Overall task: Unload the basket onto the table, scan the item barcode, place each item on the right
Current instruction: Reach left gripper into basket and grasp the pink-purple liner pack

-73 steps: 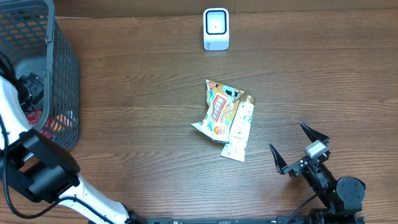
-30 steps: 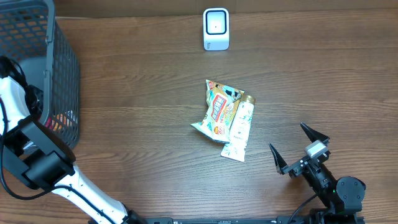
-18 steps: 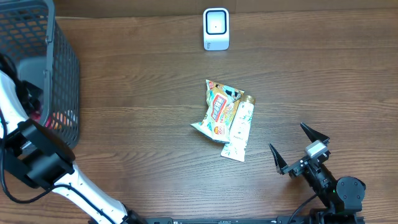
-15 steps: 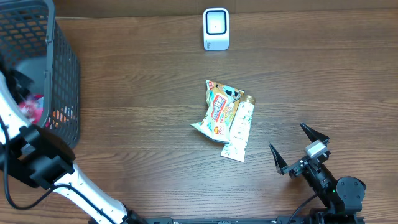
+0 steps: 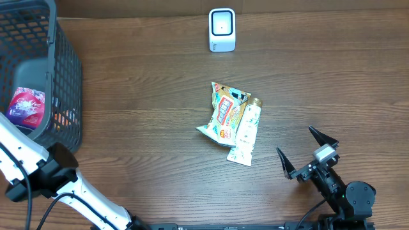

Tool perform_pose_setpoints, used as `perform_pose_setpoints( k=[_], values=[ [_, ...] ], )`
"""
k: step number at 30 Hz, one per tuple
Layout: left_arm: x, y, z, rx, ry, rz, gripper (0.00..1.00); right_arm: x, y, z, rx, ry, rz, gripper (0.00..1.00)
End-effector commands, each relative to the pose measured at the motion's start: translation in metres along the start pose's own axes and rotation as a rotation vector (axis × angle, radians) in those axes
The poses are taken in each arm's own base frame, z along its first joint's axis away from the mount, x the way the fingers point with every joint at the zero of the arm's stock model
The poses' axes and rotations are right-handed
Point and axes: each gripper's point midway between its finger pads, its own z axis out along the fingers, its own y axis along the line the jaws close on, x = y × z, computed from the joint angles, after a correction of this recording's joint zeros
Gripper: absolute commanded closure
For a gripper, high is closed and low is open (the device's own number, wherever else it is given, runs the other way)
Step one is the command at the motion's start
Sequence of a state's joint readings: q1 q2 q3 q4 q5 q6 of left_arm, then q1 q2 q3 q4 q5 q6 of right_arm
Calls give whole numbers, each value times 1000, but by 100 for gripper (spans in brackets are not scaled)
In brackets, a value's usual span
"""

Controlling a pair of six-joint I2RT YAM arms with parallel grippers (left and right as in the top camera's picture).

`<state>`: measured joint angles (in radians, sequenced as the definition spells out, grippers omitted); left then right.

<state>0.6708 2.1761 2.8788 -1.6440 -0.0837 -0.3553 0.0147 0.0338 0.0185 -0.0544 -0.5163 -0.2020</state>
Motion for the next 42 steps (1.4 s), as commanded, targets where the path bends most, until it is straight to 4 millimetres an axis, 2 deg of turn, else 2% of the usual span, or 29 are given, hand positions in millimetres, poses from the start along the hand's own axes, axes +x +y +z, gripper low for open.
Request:
perform_pose_setpoints(
  k=[1, 7, 13, 17, 30, 37, 39, 40, 42],
  values=[
    [14, 9, 50, -87, 97, 57, 0, 4, 0, 0, 1, 5, 11, 0],
    [42, 10, 118, -127, 225, 72, 0, 4, 0, 0, 1, 5, 11, 0],
    [74, 7, 173, -167, 343, 104, 0, 4, 0, 0, 1, 5, 11, 0],
    [96, 3, 202, -194, 408, 117, 0, 4, 0, 0, 1, 5, 11, 0],
    [130, 7, 256, -258, 479, 33, 0, 4, 0, 0, 1, 5, 11, 0],
    [140, 10, 267, -277, 502, 40, 1, 4, 0, 0, 1, 5, 11, 0],
    [139, 11, 267, -279, 500, 41, 17, 4, 0, 0, 1, 5, 11, 0],
    [140, 11, 267, -280, 501, 41, 34, 4, 0, 1, 1, 5, 11, 0],
    [141, 11, 266, -282, 507, 43, 60, 4, 0, 1, 1, 5, 11, 0]
  ],
)
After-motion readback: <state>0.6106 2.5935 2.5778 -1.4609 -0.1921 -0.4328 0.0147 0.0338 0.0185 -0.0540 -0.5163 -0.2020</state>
